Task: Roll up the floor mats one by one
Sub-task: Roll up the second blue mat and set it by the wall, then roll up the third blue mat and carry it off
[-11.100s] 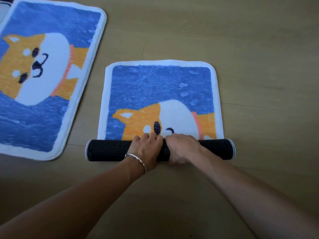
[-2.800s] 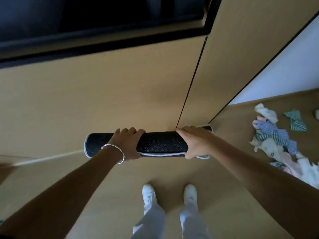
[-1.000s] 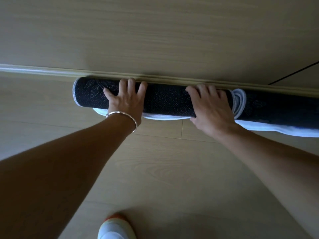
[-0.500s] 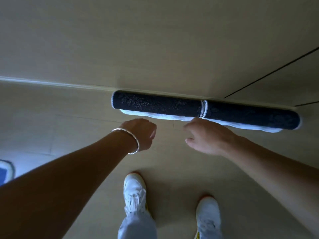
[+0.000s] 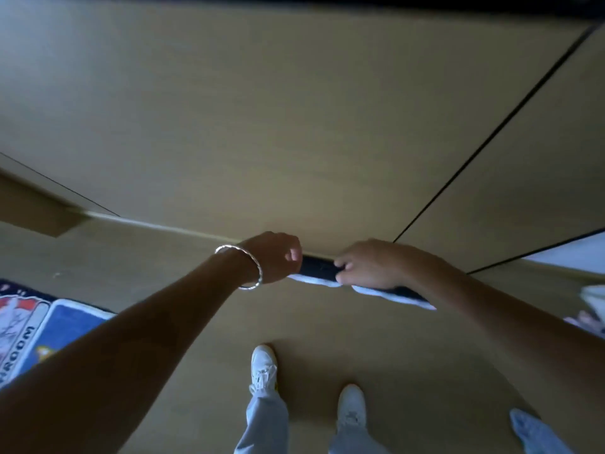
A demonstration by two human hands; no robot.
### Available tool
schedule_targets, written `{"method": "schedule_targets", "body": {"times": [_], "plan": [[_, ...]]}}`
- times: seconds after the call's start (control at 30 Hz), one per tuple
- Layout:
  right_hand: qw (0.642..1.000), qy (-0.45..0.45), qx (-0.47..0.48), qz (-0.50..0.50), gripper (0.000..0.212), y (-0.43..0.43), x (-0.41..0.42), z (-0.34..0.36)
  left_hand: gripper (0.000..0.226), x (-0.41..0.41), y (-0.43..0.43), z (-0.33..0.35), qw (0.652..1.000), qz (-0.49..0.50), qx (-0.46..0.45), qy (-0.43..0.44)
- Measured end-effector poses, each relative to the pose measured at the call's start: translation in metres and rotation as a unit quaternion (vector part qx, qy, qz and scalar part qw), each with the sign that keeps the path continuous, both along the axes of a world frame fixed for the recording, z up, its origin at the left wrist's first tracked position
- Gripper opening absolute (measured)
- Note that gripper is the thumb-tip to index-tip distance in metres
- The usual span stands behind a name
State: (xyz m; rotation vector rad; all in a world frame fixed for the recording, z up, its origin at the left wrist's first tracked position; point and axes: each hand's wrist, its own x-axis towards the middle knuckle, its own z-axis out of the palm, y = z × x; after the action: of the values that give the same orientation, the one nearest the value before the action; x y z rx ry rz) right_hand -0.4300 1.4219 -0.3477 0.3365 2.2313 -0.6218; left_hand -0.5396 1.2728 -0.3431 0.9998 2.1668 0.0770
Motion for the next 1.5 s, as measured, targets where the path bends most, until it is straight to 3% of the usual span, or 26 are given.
{"method": "schedule_targets", "body": {"times": [0.1, 0.23, 0.5, 0.7, 1.1, 1.5], "plan": [[0.996, 0.081, 0.027, -0.007, 0.045, 0.001, -0.008, 0.107, 0.018, 0.001, -0.007, 0.097, 0.998, 0.041, 0.043, 0.035], [0.986, 0.163, 0.044, 0.005, 0.045, -0.007, -0.008, 0.215, 0.019, 0.013, -0.029, 0.198, 0.985, 0.085, 0.122, 0.092], [0.958, 0.247, 0.098, 0.106, 0.046, -0.048, -0.005, 0.334, 0.019, 0.044, -0.102, 0.283, 0.96, 0.165, 0.157, 0.163], [0.946, 0.248, 0.091, 0.188, 0.046, -0.093, -0.01, 0.365, 0.018, 0.06, -0.155, 0.312, 0.932, 0.249, 0.174, 0.2], [0.927, 0.228, 0.118, 0.272, 0.047, -0.204, -0.027, 0.398, 0.022, 0.072, -0.261, 0.337, 0.896, 0.301, 0.182, 0.272], [0.869, 0.242, 0.119, 0.414, 0.052, -0.484, -0.039, 0.408, 0.025, 0.112, -0.547, 0.352, 0.839, 0.404, 0.144, 0.336]]}}
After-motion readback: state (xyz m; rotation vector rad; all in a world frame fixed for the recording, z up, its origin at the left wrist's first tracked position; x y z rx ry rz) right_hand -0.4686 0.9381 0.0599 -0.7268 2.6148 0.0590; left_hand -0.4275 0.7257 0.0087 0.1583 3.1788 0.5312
